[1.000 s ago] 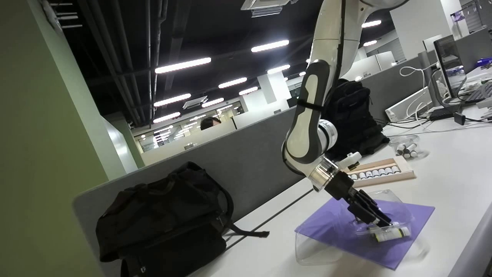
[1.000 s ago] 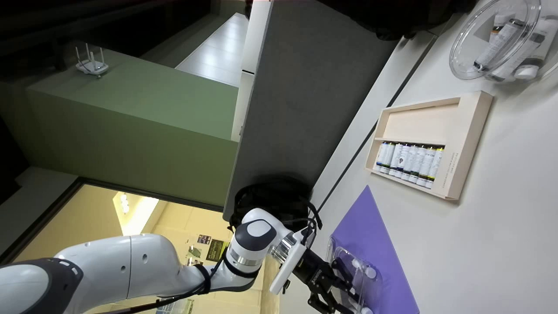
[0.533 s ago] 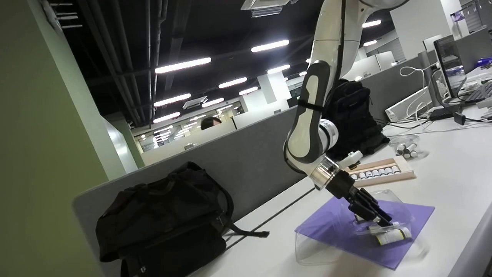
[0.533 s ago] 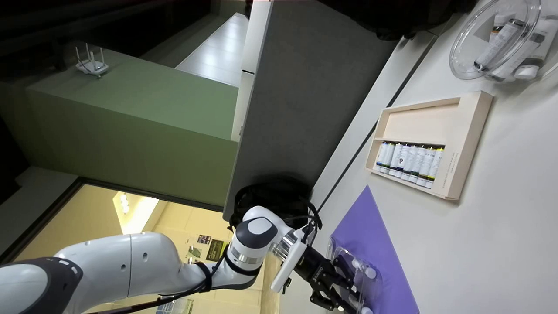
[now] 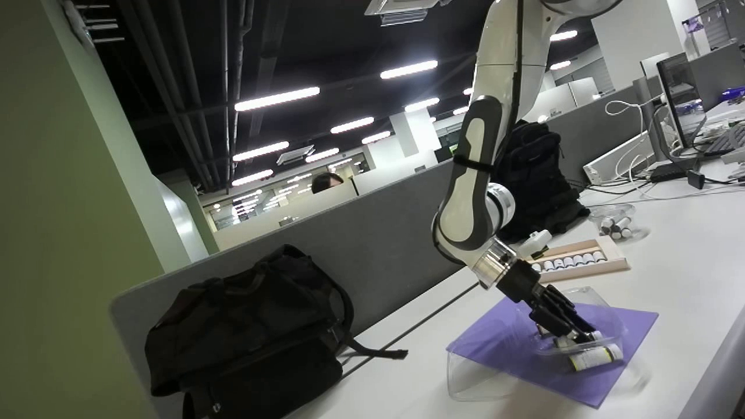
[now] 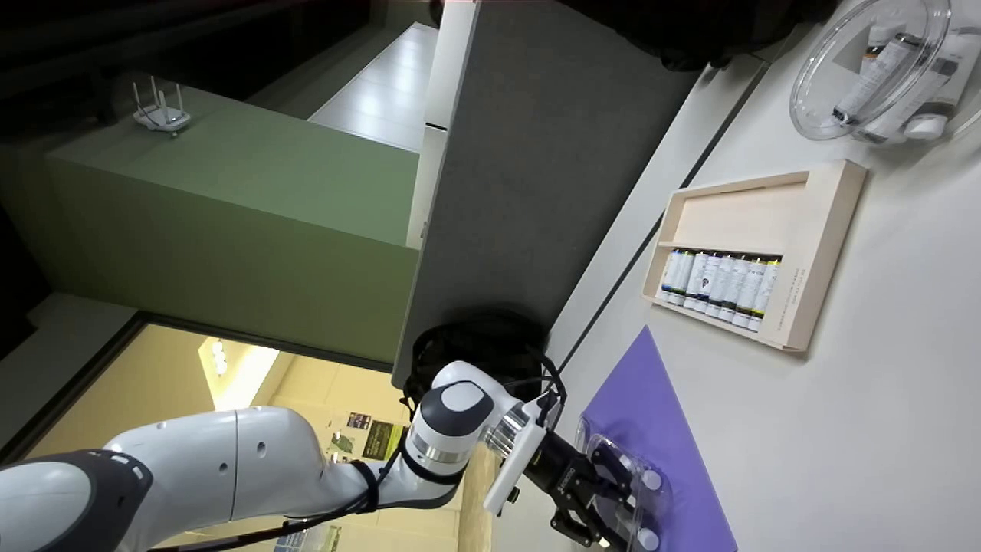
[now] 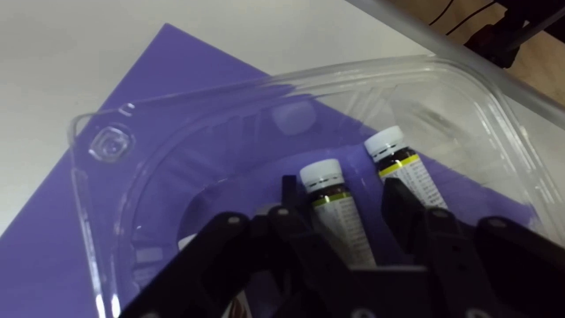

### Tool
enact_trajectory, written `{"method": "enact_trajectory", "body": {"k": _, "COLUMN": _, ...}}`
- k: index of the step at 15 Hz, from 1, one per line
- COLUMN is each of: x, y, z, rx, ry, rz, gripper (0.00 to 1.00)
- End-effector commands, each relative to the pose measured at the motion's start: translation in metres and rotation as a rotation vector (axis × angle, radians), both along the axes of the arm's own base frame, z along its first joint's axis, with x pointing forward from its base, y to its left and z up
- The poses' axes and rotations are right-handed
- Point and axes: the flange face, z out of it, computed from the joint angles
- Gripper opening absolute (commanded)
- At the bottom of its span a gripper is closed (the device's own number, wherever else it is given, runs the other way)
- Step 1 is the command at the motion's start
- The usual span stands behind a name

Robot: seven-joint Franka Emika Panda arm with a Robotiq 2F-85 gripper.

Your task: Take one bottle out of the box and put it on the mat

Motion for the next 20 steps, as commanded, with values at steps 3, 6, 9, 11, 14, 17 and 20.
{"method": "enact_trajectory", "body": {"k": 3, "x": 0.003, "y": 0.001, "z": 0.007, "rx": -0.039, "ry": -0.030, "rz": -0.014, "gripper": 0.09}}
{"method": "enact_trajectory", "body": {"k": 6, "x": 0.007, "y": 0.001, "z": 0.021, "rx": -0.016, "ry": -0.024, "rz": -0.018, "gripper": 0.07}}
{"method": "enact_trajectory", "body": {"k": 9, "x": 0.016, "y": 0.005, "z": 0.057, "rx": -0.007, "ry": -0.053, "rz": -0.028, "gripper": 0.07}}
{"method": "enact_trajectory", "body": {"k": 11, "x": 0.024, "y": 0.007, "z": 0.087, "rx": 0.013, "ry": -0.061, "rz": -0.035, "gripper": 0.07}}
{"method": "enact_trajectory", "body": {"k": 14, "x": 0.044, "y": 0.000, "z": 0.119, "rx": 0.007, "ry": -0.121, "rz": -0.074, "gripper": 0.07}}
{"method": "enact_trajectory", "body": {"k": 17, "x": 0.077, "y": -0.022, "z": 0.128, "rx": -0.036, "ry": -0.231, "rz": -0.105, "gripper": 0.07}}
{"method": "enact_trajectory", "body": {"k": 20, "x": 0.120, "y": -0.058, "z": 0.127, "rx": -0.100, "ry": -0.315, "rz": -0.169, "gripper": 0.07}}
